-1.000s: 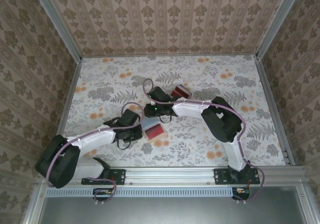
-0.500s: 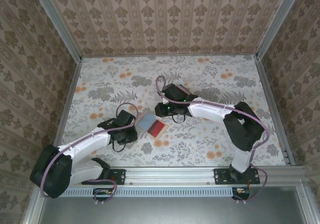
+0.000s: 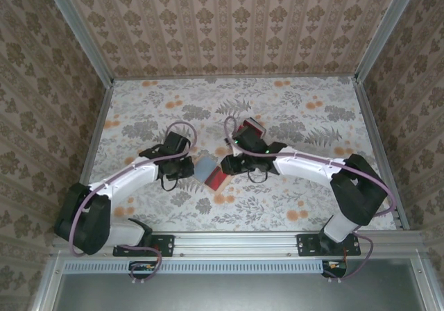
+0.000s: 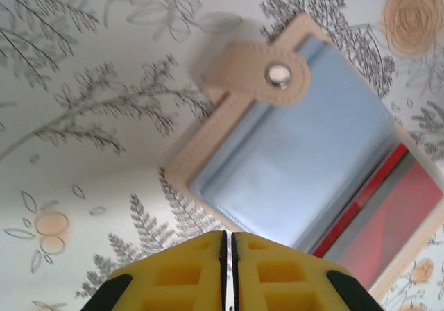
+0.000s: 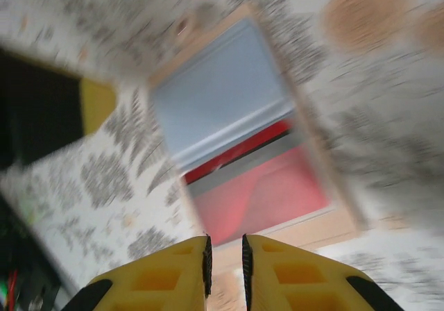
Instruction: Put the credit cards into the card holder
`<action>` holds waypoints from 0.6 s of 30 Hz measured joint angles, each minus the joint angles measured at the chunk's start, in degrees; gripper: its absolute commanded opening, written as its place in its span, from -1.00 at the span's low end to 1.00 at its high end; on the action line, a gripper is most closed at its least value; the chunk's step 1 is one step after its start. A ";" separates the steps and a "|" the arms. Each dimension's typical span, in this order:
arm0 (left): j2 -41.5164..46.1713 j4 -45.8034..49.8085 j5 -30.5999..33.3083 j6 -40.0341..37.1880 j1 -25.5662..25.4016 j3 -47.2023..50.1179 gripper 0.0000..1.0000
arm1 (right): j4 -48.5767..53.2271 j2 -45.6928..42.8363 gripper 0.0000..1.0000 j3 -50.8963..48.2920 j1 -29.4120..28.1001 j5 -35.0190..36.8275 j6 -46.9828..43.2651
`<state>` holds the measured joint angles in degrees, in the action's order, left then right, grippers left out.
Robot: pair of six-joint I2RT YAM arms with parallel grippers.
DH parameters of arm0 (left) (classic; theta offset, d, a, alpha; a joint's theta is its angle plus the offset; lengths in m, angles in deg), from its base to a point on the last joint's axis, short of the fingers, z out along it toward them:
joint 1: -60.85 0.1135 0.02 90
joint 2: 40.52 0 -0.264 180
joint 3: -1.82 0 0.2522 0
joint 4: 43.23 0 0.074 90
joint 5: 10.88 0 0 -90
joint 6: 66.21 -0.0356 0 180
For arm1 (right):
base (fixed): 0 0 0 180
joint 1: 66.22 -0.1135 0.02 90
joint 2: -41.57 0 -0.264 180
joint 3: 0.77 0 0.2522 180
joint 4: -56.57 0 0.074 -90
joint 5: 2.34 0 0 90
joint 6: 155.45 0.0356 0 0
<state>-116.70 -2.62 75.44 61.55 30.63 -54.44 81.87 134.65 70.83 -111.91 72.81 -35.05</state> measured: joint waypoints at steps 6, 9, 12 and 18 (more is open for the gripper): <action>-2.60 -0.15 -0.63 -1.88 4.37 -5.01 -0.74 | -2.84 7.48 -0.55 0.00 -9.29 -2.58 2.49; -2.60 -0.57 -1.03 -2.32 5.57 -5.84 -0.74 | -3.76 10.54 -0.57 0.00 -10.40 -2.56 4.42; -2.67 -0.50 -1.70 -2.49 5.90 -5.86 -0.74 | -3.85 11.82 -0.57 0.00 -9.88 -1.70 5.77; -2.64 -0.70 -2.47 -2.49 5.95 -5.33 -0.73 | -4.35 11.82 -0.57 -0.74 -6.73 -0.09 6.45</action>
<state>-119.34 -3.32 72.97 59.05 36.57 -59.77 77.52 146.47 70.09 -118.64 72.72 -28.61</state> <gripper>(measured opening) 0.135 0.214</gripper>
